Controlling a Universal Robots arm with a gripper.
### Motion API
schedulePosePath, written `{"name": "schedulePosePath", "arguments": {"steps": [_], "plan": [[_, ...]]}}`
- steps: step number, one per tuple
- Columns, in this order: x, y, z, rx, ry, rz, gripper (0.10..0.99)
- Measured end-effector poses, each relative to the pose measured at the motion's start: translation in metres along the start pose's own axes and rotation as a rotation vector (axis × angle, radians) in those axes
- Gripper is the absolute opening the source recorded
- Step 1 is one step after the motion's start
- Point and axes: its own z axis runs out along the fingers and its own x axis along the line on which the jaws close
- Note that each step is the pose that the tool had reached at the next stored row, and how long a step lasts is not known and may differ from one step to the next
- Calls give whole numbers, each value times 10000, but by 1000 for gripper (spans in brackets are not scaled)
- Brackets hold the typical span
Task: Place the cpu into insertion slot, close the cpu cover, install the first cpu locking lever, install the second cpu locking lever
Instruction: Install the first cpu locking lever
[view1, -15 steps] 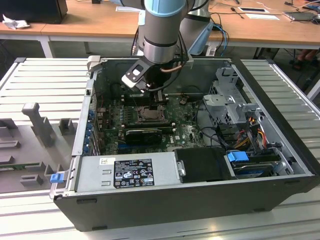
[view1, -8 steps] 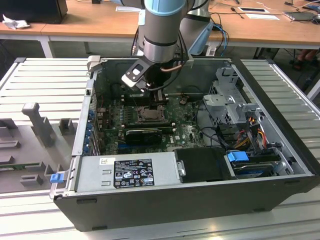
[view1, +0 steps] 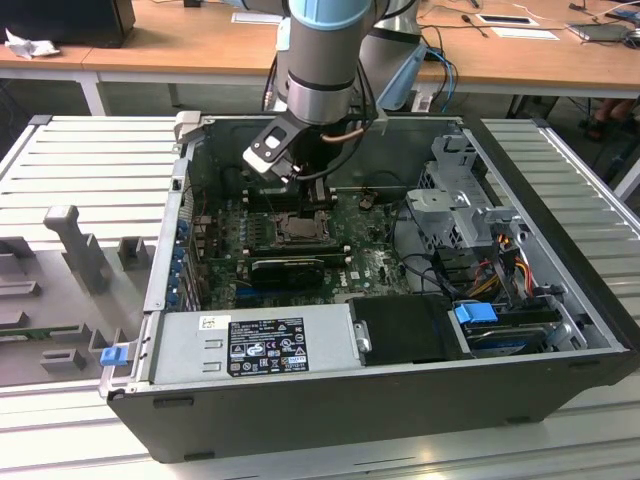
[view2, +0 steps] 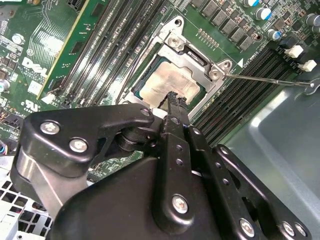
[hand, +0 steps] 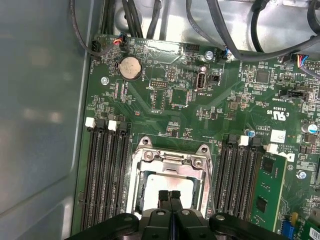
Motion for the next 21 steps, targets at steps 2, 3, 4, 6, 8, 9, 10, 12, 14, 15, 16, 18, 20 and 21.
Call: {"name": "schedulePosePath", "arguments": {"steps": [2,3,4,6,8,9,10,12,14,15,16,18,20,21], "plan": [[0,-1,-14,8,-1,1,106],[1,0,-17,5,3,1,106],[1,0,-19,5,3,1,106],[1,0,-24,7,3,1,106],[1,0,-29,6,6,1,106],[2,0,-32,6,7,1,106],[2,-1,-36,6,7,1,106],[2,0,-39,5,11,1,106],[2,0,-44,5,11,1,106],[2,0,-45,4,12,3,106],[2,-1,-47,6,10,3,106],[3,-1,-55,6,10,7,106],[3,-1,-59,5,12,9,106],[3,-1,-60,5,11,10,106]]}}
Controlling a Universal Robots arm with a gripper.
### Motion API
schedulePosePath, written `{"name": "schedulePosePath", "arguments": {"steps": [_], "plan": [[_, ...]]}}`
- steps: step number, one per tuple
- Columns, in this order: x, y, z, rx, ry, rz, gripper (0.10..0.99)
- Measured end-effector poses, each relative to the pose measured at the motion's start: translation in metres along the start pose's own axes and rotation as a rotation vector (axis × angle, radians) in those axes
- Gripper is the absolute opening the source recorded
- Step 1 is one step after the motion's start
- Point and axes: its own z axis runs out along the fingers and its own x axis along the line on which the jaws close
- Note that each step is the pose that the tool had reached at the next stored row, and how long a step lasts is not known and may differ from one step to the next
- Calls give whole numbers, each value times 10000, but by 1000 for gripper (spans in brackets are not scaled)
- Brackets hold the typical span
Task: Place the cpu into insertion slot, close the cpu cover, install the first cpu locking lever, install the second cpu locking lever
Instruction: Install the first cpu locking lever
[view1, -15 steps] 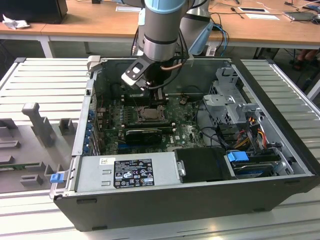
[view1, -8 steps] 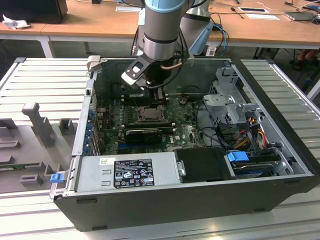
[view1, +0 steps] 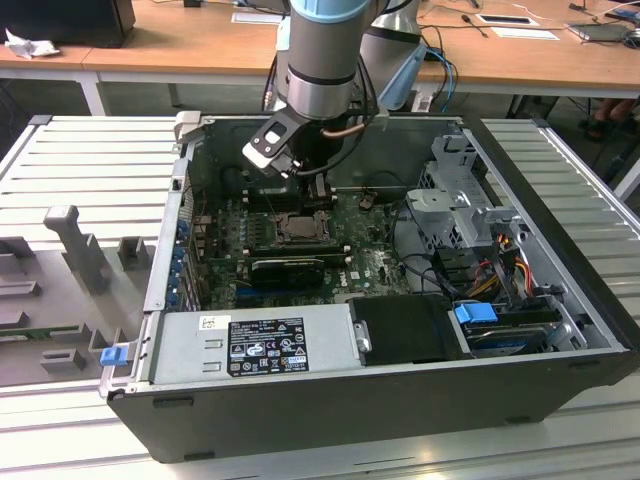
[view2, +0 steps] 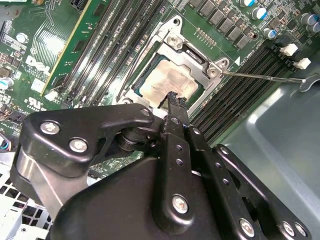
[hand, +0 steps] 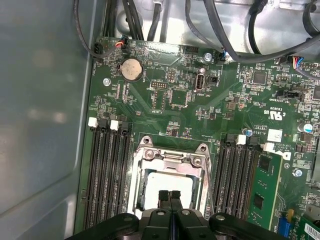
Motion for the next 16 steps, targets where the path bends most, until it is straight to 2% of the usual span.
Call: {"name": "schedulePosePath", "arguments": {"steps": [16], "plan": [[1,-1,-28,0,2,20,106]]}}
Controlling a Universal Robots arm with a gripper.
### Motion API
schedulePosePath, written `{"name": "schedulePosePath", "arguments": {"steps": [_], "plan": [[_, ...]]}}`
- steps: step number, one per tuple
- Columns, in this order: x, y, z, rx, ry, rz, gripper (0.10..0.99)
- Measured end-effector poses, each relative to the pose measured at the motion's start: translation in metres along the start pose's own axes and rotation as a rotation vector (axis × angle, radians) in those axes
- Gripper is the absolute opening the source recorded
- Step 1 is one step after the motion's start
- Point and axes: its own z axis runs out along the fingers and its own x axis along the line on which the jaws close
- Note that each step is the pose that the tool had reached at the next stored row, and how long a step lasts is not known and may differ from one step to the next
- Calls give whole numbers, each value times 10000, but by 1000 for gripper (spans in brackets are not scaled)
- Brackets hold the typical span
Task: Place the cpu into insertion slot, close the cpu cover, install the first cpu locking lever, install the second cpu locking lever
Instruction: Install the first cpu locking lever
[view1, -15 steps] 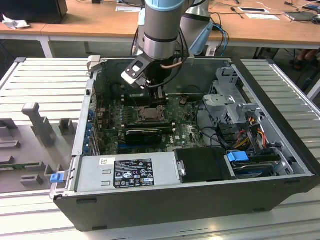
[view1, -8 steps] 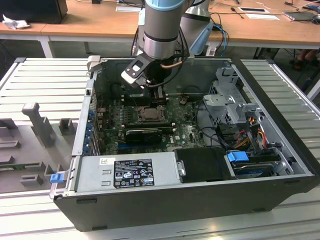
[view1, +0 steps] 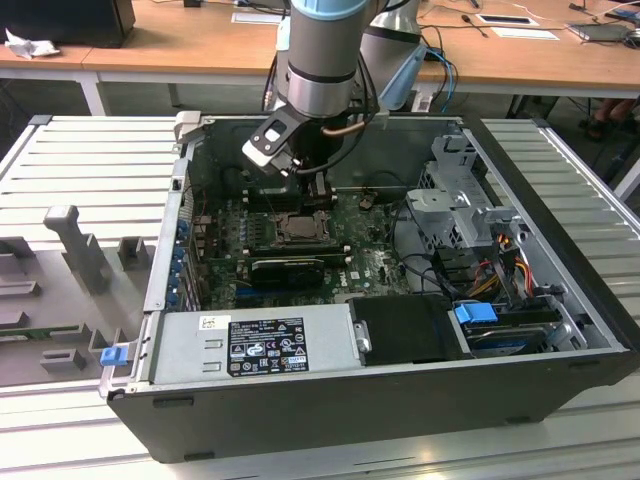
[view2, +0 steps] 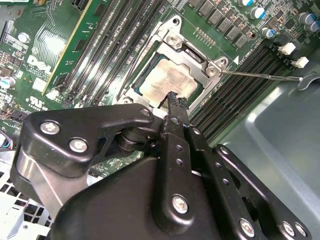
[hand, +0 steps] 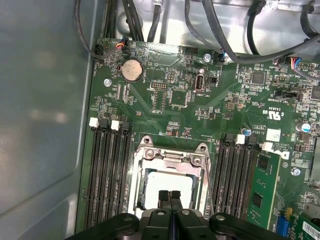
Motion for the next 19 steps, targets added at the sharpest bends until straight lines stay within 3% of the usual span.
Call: {"name": "schedulePosePath", "arguments": {"steps": [11,19], "plan": [[1,0,-29,-3,20,7,106],[5,-2,-94,-4,21,23,106]]}}
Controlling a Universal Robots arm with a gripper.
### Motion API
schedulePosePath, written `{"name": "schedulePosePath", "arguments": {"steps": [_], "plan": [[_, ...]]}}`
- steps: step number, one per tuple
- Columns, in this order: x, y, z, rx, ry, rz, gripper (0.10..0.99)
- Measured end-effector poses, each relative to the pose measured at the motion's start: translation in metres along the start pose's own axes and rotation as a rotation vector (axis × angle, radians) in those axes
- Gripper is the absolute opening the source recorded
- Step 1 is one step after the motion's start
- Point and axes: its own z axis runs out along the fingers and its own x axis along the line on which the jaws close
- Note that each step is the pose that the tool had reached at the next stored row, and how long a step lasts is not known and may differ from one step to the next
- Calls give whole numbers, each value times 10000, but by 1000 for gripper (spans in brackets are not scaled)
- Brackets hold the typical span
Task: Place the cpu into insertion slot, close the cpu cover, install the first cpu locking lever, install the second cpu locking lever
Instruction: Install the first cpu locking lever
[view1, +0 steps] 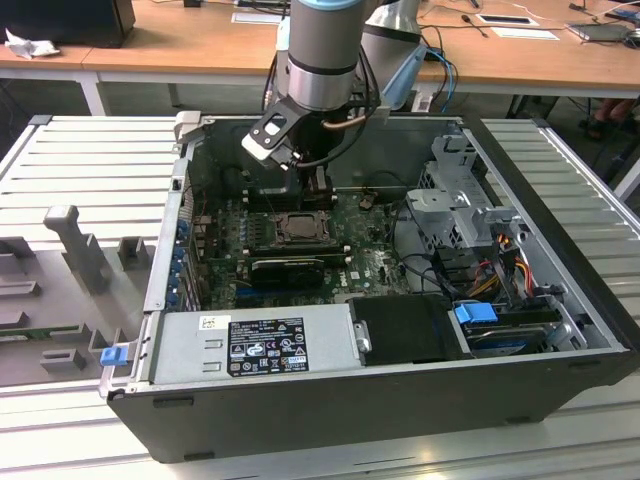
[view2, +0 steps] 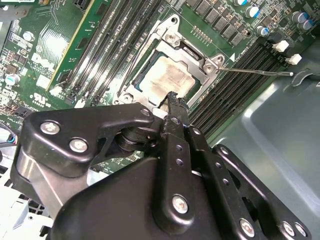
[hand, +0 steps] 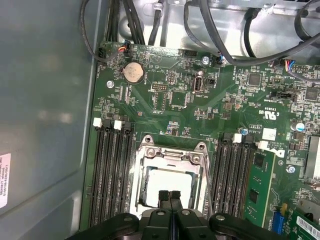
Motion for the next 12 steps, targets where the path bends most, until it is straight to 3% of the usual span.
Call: {"name": "schedulePosePath", "arguments": {"steps": [12], "plan": [[6,-2,-108,-1,1,9,106]]}}
